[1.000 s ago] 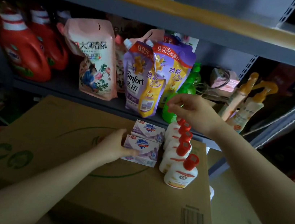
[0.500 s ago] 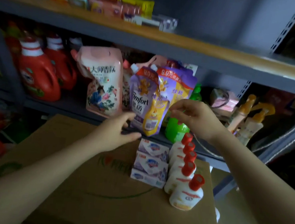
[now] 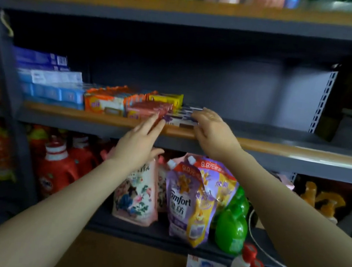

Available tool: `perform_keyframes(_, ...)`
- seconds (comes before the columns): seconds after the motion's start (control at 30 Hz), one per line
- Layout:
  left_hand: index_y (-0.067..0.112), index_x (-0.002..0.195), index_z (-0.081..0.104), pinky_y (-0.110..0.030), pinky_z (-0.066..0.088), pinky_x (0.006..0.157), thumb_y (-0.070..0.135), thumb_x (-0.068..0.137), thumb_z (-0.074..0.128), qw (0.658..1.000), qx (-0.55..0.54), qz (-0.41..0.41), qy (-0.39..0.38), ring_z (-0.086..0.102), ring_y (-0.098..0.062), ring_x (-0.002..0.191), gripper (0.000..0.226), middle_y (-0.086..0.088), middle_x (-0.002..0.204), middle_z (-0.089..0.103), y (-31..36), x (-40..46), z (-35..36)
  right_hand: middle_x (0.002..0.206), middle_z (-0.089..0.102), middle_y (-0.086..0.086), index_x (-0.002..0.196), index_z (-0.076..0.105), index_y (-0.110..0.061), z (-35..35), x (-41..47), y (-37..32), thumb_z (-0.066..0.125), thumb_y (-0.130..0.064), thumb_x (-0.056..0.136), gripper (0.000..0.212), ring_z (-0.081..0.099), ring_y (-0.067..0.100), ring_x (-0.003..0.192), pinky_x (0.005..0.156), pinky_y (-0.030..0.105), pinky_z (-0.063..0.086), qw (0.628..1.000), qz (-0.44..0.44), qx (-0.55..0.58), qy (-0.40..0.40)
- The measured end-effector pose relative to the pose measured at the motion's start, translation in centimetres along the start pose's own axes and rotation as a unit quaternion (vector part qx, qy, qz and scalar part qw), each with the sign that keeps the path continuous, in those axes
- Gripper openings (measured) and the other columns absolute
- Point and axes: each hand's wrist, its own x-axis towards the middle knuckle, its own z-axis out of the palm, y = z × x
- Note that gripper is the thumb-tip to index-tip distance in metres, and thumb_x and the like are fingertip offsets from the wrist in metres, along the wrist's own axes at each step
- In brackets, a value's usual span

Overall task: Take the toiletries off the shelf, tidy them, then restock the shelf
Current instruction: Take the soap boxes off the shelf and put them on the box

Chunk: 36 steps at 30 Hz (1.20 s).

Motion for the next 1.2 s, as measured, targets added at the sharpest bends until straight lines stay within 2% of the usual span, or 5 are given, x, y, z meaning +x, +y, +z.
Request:
perform_keyframes(0.13,0.012,0.147,0.017,-0.037,0.027,0.109,0.046,0.083,0.06,0.999,0.012,-0.002,0.044,0.016,-0.024,0.14,0.085,-0.007,0.152,0.021,0.0,1.0,0.3,0.15,0.034,0.003,0.142,0.033,-0.018,1.3,2.6,0.3,0.03,-0.034,0.1,0.045,0.027,0.021,0.138,0.108,0.038,0.027,0.989,0.011,-0.089,-0.119)
perform_keyframes(0.4,0.012,0.145,0.024,-0.036,0.032,0.105,0.047,0.08,0.064,0.998,-0.035,0.016,0.052,0.023,-0.023,0.136,0.084,-0.005,0.149,0.023,-0.5,1.5,0.4,0.133,0.054,0.001,0.127,0.05,-0.029,-0.7,1.7,3.6,0.029,-0.044,0.098,0.039,0.051,0.026,0.118,0.096,0.04,0.042,0.982,0.043,-0.129,-0.128)
perform_keyframes(0.7,0.014,0.14,0.036,-0.032,0.031,0.105,0.05,0.08,0.063,0.992,-0.062,0.076,0.08,0.03,-0.02,0.131,0.075,-0.002,0.14,0.035,1.6,2.3,0.2,0.111,0.061,0.001,0.107,0.059,-0.029,-3.5,3.7,7.2,0.057,-0.029,0.091,0.017,0.057,0.015,0.092,0.076,0.029,0.049,0.945,0.179,0.167,-0.217)
perform_keyframes(0.9,0.015,0.139,0.036,-0.032,0.043,0.092,0.049,0.076,0.066,0.994,-0.058,0.046,0.076,0.029,-0.02,0.131,0.078,-0.001,0.141,0.034,2.0,2.6,0.4,0.121,0.049,-0.005,0.135,0.043,-0.026,-2.9,5.3,9.0,0.07,-0.03,0.08,0.061,0.062,0.014,0.075,0.061,0.019,0.049,0.921,0.183,0.159,-0.304)
perform_keyframes(1.2,0.019,0.14,0.035,-0.035,0.034,0.102,0.044,0.076,0.069,0.992,-0.109,0.023,0.05,0.024,-0.019,0.132,0.077,0.0,0.143,0.032,1.9,2.5,0.3,0.108,0.06,-0.002,0.118,0.057,-0.02,-5.4,2.4,7.8,0.071,-0.033,0.079,0.043,0.059,0.007,0.082,0.067,0.02,0.052,0.957,0.105,0.269,-0.012)
